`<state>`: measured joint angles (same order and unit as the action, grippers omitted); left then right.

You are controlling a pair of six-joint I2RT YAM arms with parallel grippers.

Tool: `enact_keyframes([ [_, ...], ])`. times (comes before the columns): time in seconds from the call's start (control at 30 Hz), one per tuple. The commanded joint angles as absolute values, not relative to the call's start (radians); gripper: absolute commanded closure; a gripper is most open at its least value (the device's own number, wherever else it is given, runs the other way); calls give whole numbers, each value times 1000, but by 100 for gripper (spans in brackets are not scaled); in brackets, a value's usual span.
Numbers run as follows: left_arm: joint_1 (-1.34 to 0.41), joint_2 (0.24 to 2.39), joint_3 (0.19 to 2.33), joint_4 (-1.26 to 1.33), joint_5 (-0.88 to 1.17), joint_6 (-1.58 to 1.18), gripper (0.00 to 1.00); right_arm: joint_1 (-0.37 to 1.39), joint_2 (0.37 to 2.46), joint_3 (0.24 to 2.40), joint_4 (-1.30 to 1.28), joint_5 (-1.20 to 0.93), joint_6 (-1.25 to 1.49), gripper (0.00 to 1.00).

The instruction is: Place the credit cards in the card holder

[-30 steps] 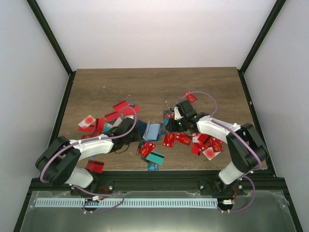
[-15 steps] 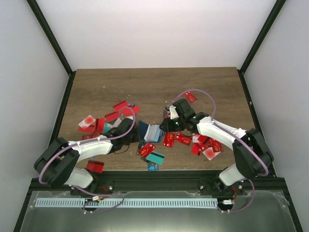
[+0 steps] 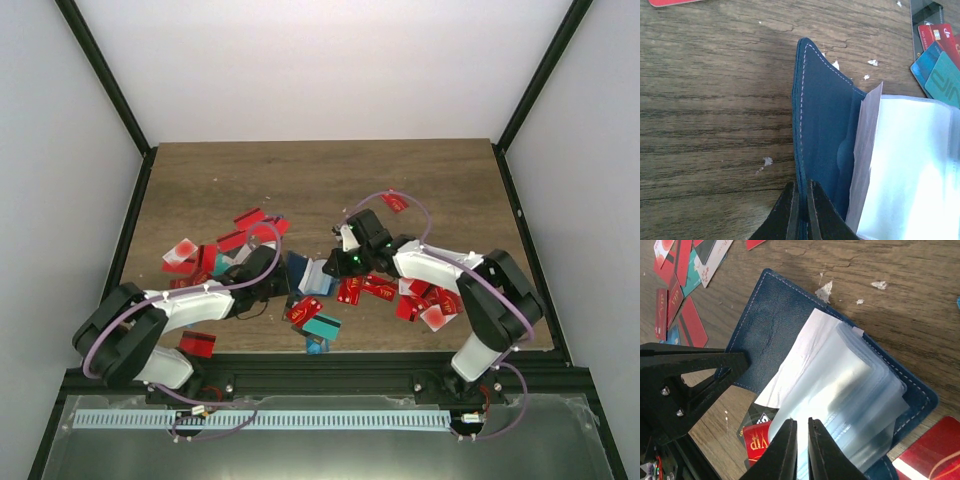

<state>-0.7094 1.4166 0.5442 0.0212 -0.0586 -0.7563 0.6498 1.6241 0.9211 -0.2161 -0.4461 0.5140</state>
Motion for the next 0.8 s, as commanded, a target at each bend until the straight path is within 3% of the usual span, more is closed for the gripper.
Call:
enact_keyframes([
  [0.0,-712,1440,528,33,-47,-763,96,657,1658,913,-166,-465,522,91],
  [0.37,-712,1457,519,46,-39,-766,96,657,1716,889,-108,-483,532,92],
  [0.77,-713,1477,514,83,9,-749,96,658,1784,939,-39,-590,543,84],
])
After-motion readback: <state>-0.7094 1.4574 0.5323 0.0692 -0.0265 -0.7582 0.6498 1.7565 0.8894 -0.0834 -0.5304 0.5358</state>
